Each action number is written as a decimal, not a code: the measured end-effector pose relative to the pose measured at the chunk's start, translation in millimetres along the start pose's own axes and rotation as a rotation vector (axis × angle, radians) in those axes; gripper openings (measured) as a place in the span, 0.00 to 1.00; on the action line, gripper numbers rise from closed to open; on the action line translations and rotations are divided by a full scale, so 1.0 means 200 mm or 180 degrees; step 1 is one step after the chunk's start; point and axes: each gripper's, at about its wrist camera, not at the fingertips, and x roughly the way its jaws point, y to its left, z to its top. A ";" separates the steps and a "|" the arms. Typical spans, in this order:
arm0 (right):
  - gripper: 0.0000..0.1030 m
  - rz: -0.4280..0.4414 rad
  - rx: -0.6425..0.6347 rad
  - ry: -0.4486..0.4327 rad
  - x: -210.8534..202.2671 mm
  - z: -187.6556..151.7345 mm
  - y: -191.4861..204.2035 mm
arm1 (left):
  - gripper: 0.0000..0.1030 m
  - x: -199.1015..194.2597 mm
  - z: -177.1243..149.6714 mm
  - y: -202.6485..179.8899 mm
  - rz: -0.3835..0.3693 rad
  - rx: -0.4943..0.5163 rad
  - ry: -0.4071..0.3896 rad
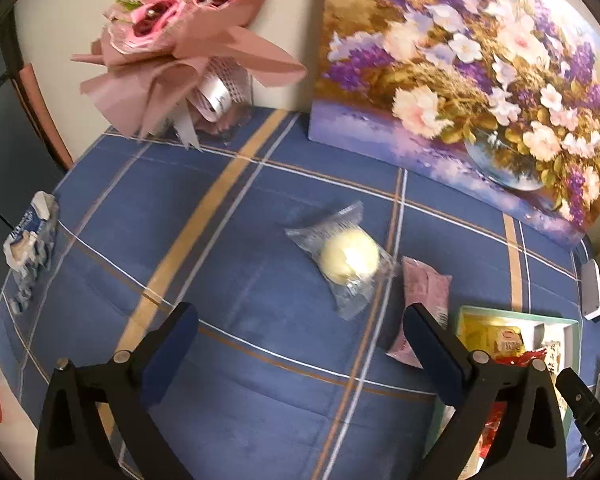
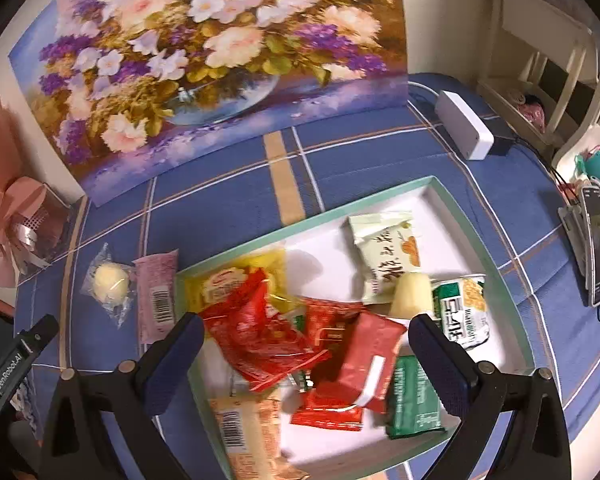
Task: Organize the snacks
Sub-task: 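Move both tools to the clear-wrapped bun and pink packet, then grasp the clear-wrapped bun with the left tool while the right tool grasps the pink packet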
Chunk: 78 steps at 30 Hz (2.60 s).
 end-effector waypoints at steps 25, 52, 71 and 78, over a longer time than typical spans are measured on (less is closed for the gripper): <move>1.00 0.0242 -0.0743 -0.0131 0.06 -0.10 0.60 | 0.99 0.10 0.08 0.36 0.0045 -0.0317 0.0086; 0.56 0.0566 -0.0866 0.0152 0.45 -0.07 0.75 | 0.99 0.48 0.16 0.03 -0.0575 -0.0113 0.0374; 0.51 0.0625 -0.0876 0.0237 0.56 -0.09 0.74 | 0.64 0.71 0.13 -0.07 -0.0801 -0.0216 0.0647; 0.51 0.0579 -0.0915 0.0278 0.59 -0.13 0.75 | 0.57 0.70 0.09 0.01 -0.0819 -0.0283 0.0574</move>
